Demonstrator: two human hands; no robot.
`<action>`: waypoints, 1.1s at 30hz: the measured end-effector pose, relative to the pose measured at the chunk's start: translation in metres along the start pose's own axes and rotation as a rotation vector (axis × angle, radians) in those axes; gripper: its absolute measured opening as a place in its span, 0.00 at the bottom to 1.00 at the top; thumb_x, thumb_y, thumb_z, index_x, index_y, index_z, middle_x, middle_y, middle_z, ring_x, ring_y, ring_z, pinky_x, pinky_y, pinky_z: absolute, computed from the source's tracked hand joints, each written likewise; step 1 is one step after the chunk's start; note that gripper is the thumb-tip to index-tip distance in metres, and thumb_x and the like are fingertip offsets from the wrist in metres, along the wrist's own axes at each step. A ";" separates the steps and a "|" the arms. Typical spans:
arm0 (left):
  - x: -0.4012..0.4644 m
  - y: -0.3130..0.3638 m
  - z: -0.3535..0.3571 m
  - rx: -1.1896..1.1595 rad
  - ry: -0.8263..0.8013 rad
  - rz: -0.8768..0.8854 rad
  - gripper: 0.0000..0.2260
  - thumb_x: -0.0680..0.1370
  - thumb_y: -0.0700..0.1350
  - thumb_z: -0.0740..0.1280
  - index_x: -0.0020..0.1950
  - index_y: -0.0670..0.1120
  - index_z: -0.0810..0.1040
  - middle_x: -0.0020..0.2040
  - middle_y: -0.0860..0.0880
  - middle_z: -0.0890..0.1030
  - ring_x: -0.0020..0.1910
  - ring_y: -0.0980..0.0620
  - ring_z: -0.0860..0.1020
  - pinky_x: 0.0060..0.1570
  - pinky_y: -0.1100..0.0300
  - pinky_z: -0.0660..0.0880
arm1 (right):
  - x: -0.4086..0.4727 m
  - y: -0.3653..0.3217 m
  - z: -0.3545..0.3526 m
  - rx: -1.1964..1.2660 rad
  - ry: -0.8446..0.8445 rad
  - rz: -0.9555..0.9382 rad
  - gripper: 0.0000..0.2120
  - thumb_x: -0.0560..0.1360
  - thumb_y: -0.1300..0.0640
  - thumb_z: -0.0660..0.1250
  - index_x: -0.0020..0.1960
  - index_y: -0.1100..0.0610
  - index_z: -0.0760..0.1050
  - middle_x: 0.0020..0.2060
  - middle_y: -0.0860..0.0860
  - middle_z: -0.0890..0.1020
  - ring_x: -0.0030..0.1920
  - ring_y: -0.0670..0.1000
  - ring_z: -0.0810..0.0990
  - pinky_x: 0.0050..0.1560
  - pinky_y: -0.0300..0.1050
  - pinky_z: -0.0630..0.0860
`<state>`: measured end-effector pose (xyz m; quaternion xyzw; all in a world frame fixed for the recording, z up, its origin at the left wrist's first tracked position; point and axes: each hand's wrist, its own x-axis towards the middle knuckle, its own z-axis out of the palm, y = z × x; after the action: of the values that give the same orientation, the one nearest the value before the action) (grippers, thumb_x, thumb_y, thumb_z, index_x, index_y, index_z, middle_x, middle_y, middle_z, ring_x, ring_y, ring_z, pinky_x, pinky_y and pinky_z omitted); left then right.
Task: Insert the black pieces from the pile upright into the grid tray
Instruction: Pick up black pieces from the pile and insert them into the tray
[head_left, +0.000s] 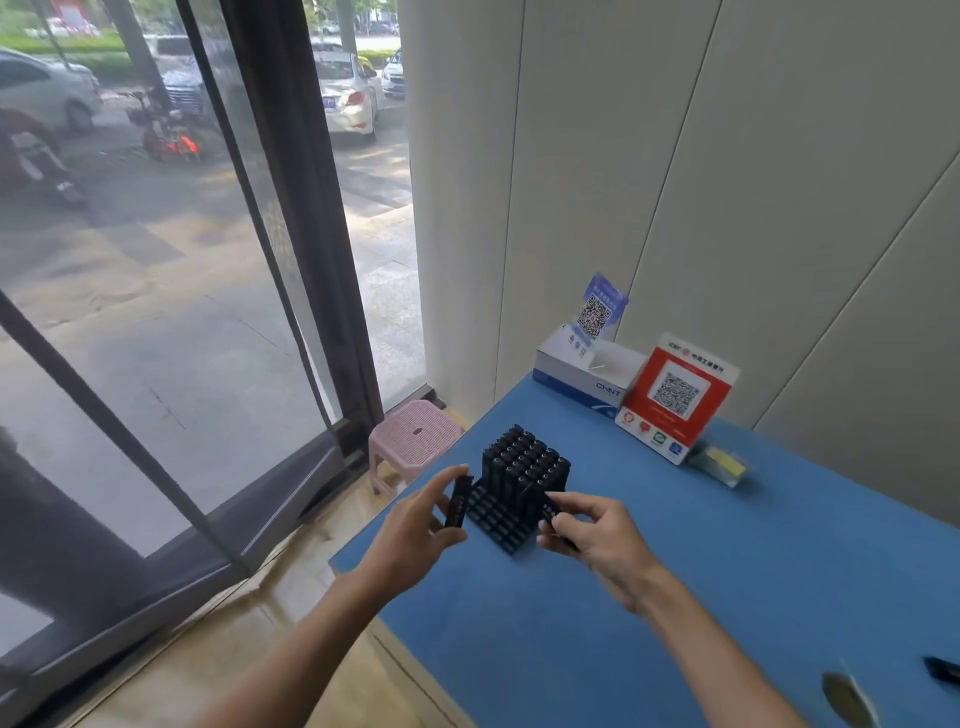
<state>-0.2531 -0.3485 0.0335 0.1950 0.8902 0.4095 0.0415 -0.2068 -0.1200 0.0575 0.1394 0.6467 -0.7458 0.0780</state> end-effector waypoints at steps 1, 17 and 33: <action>0.007 -0.003 -0.002 -0.013 -0.003 0.012 0.33 0.72 0.40 0.72 0.67 0.64 0.60 0.47 0.58 0.74 0.42 0.59 0.77 0.41 0.74 0.72 | 0.004 -0.002 0.002 -0.009 0.020 0.006 0.11 0.73 0.71 0.65 0.56 0.65 0.76 0.39 0.59 0.79 0.39 0.53 0.80 0.49 0.48 0.80; 0.120 -0.064 -0.018 -0.057 -0.311 0.318 0.25 0.75 0.40 0.69 0.66 0.60 0.66 0.49 0.56 0.73 0.39 0.59 0.77 0.34 0.72 0.72 | 0.046 0.002 0.072 -0.446 0.514 -0.278 0.17 0.71 0.63 0.71 0.54 0.45 0.76 0.40 0.49 0.82 0.36 0.48 0.82 0.41 0.37 0.78; 0.143 -0.088 -0.001 -0.115 -0.410 0.471 0.17 0.77 0.40 0.66 0.63 0.52 0.71 0.49 0.52 0.75 0.42 0.56 0.78 0.44 0.60 0.78 | 0.075 0.038 0.107 -0.974 0.818 -0.322 0.08 0.70 0.59 0.73 0.48 0.54 0.80 0.43 0.45 0.79 0.47 0.49 0.75 0.46 0.41 0.73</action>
<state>-0.4123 -0.3465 -0.0198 0.4715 0.7692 0.4097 0.1349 -0.2782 -0.2267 0.0115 0.2621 0.9007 -0.2567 -0.2325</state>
